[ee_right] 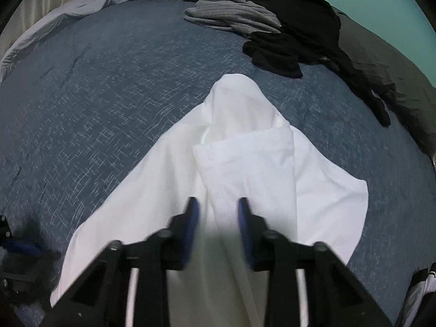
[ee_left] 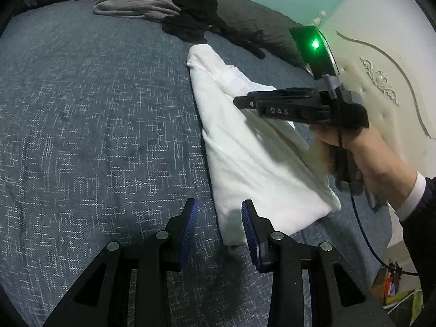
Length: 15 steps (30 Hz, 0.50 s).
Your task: Fold clothes
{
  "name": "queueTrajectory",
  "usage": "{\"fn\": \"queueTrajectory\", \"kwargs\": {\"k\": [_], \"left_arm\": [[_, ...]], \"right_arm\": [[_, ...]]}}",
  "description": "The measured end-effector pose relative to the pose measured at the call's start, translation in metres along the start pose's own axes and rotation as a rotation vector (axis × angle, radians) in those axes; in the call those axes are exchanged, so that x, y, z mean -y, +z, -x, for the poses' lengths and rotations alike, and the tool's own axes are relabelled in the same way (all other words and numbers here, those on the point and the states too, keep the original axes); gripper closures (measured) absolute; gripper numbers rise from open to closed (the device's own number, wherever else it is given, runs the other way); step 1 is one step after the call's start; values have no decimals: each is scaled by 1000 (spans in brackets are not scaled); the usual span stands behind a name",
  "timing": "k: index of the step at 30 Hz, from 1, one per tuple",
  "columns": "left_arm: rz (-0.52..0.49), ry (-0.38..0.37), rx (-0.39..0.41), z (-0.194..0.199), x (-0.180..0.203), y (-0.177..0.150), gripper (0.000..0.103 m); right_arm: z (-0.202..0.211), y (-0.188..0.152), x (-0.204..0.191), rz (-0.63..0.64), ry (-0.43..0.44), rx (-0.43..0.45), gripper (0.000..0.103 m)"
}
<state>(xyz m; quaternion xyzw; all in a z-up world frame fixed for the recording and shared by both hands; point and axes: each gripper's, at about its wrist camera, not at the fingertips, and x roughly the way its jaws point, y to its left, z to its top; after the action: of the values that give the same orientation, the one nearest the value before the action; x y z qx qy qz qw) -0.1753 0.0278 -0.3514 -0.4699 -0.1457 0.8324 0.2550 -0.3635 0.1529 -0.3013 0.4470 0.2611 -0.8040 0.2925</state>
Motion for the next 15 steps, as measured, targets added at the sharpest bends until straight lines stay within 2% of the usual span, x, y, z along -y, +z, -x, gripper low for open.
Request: {"fn": "queueTrajectory", "kwargs": {"k": [1,4,10,15], "left_arm": [[0,0,-1,0,0,0,66],[-4,-2,0,0,-1,2,66],[7,1,0,0,-6,3,66],[6,4,7,1,-7,4,66]], "right_arm": [[-1,1,1,0,-4,-2,98],[0,3,6,-15,-8,3,102],[24,2,42,-149,-21,82,102],[37,-1,96,-328,-39,132,102]]}}
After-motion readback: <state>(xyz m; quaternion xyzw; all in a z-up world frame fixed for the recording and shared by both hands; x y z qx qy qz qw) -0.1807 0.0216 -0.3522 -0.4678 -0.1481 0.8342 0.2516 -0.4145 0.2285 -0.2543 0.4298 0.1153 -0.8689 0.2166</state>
